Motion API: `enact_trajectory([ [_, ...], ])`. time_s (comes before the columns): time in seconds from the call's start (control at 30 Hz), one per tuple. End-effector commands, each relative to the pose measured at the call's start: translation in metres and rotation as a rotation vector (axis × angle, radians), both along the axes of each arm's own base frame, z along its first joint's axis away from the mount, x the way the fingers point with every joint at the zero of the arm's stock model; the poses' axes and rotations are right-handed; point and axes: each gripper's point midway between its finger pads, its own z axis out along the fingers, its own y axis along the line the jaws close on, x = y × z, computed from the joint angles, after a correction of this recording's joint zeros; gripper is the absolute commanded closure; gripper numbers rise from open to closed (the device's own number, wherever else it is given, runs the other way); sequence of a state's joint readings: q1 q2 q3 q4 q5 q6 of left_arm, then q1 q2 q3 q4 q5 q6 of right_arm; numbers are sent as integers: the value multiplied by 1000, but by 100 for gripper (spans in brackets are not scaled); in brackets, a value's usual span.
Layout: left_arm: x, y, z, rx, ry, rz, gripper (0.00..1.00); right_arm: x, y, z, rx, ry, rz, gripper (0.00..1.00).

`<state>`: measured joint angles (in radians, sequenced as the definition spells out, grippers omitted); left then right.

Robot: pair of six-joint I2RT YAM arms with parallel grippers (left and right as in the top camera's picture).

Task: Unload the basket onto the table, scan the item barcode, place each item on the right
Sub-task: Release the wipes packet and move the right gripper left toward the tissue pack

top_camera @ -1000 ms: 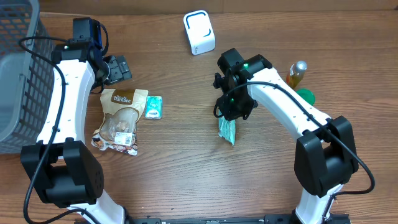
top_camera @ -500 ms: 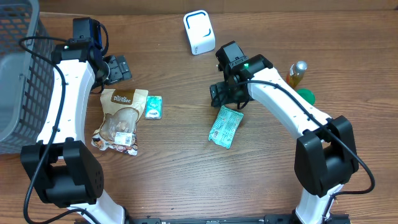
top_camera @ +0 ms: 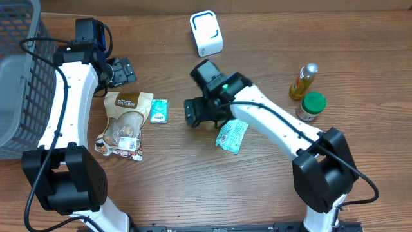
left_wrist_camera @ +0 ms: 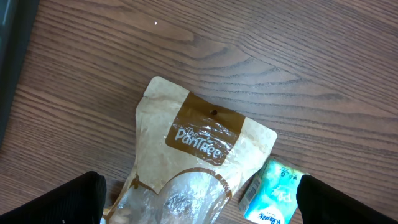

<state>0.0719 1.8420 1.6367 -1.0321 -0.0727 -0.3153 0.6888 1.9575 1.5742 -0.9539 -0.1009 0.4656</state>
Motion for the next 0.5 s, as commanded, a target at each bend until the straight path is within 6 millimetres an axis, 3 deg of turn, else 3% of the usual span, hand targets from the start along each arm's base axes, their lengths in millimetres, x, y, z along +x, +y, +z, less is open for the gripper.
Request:
enact_trajectory([
  [0.0, 2, 0, 7, 13, -17, -2, 0, -9, 10, -8, 6, 33, -27, 5],
  [0.2, 2, 0, 7, 13, -17, -2, 1, -14, 16, -14, -1, 46, -41, 41],
  [0.27, 2, 0, 7, 13, -17, -2, 0, -14, 16, -20, -2, 67, -86, 62],
  [0.33, 2, 0, 7, 13, -17, -2, 0, -13, 17, -26, -4, 84, -123, 75],
  [0.47, 2, 0, 7, 13, -17, -2, 0, -12, 18, -44, -21, 106, -142, 79],
])
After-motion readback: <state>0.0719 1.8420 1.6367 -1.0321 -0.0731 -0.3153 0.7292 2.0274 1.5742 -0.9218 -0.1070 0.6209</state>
